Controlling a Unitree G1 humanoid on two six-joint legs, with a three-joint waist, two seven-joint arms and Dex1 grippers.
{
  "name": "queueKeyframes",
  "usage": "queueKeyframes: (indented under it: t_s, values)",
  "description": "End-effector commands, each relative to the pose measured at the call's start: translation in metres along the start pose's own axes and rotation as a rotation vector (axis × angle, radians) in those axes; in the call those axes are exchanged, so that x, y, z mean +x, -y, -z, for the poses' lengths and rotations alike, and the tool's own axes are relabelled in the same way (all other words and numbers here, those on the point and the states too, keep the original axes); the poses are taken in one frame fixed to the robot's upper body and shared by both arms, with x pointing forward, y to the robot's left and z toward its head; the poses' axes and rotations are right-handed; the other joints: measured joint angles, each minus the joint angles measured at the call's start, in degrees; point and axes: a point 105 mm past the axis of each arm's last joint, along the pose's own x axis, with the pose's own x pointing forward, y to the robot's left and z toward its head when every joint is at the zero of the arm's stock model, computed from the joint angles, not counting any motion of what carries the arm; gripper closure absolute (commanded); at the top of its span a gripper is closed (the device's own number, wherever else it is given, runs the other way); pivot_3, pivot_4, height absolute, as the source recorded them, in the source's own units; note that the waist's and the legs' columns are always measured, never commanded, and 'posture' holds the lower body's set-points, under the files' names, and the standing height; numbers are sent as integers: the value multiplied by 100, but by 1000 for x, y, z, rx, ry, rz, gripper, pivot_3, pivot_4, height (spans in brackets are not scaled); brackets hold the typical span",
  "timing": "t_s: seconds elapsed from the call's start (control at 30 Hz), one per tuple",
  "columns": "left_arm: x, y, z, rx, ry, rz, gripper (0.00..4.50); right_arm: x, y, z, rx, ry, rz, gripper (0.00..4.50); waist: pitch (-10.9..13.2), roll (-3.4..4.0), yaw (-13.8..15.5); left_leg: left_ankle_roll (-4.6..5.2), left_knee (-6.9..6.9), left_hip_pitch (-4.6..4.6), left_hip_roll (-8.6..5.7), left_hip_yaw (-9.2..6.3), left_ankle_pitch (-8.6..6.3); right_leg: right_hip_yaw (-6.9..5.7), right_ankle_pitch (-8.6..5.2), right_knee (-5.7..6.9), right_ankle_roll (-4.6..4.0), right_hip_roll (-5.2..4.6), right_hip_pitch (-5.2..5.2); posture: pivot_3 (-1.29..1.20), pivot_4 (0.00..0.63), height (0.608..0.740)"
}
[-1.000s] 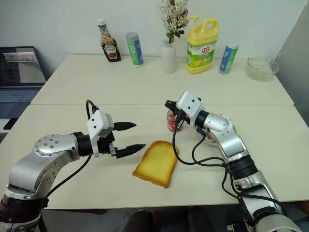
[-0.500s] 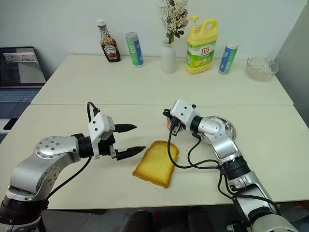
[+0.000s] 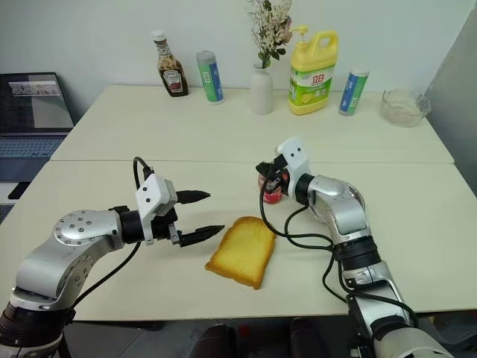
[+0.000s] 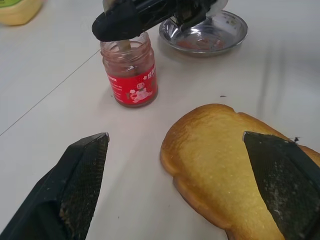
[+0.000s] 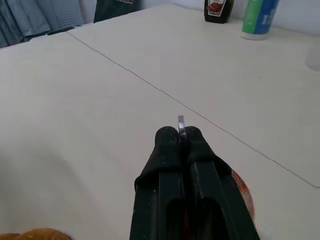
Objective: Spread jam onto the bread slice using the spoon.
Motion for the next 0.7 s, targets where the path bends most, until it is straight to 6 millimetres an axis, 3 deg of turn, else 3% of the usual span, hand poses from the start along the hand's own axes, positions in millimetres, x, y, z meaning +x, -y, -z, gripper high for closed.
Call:
queueKeyframes:
  t_s: [0.03, 0.43, 0.7]
  values:
    - [1, 0, -5, 31, 19, 0, 0, -3, 11, 8, 124, -9, 52, 4469, 0, 0, -1, 0, 0, 0, 0, 0, 0, 0, 0, 0, 0, 0, 0, 0, 150, 740]
    - [2, -1, -5, 40, 16, 0, 0, -6, 21, -8, 452, 104, 84, 4469, 0, 0, -8, 0, -2, 0, 1, 1, 0, 1, 0, 1, 0, 1, -1, 0, 150, 740]
    - [4, -1, -5, 49, 15, 2, 0, -9, 27, -18, 553, 153, 101, 4469, 2, 2, -13, 0, -5, -2, 2, 2, 0, 1, 0, -1, 0, 1, -4, 0, 150, 740]
